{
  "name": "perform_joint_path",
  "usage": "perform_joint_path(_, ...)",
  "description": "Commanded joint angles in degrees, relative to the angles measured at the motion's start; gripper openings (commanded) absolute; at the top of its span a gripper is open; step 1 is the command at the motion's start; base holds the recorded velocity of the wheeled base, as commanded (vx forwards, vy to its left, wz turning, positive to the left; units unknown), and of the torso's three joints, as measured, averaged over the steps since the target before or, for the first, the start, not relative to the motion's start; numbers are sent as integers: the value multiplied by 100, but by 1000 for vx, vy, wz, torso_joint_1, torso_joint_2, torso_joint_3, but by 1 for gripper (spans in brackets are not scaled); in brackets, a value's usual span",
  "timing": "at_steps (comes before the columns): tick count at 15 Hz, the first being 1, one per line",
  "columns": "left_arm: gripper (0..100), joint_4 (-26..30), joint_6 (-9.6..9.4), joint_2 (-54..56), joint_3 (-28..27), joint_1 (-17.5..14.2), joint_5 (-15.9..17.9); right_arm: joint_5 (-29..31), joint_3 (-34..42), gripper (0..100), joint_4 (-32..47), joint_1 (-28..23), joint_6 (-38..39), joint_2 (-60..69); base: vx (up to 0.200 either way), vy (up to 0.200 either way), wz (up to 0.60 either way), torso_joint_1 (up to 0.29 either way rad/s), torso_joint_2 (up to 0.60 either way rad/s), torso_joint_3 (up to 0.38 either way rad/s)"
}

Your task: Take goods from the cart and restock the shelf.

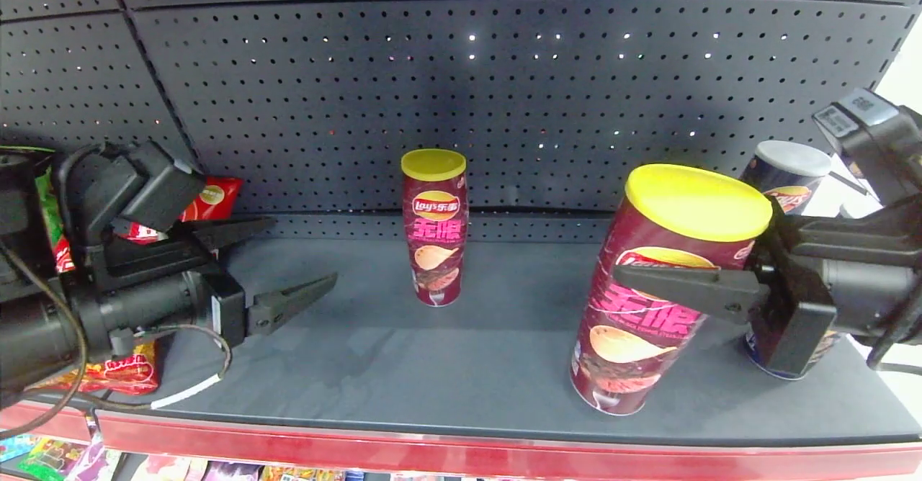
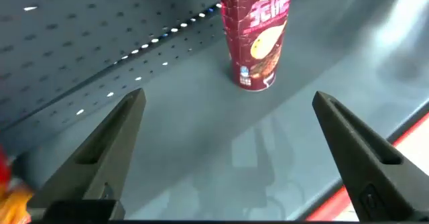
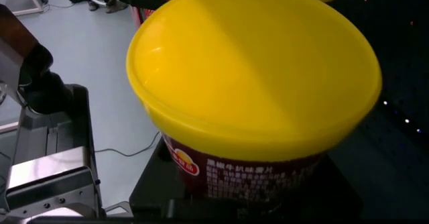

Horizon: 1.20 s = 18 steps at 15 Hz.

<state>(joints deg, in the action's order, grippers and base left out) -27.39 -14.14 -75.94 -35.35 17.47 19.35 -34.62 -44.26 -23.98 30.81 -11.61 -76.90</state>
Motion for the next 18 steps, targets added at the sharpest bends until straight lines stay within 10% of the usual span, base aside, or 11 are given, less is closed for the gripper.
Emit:
perform_joint_path(1,100,-3,-98,-484,-183,-42,351,-1,-82,0,-2,-4,0,-97,0,0,0,0,0,0)
perform_joint_path(4,100,-12,-150,-712,-165,-437,1203,-1,-47,0,-10,-22,0,-106,0,0,0,0,0,0)
perform_joint_path(8,100,-108,-722,-1327,-543,-1351,2328,-1,-47,0,-10,-31,18,-141,0,0,0,0,0,0)
perform_joint_path(18,100,-381,-704,-3050,-1765,-859,2539,-1,-82,0,-116,-163,27,-414,0,0,0,0,0,0)
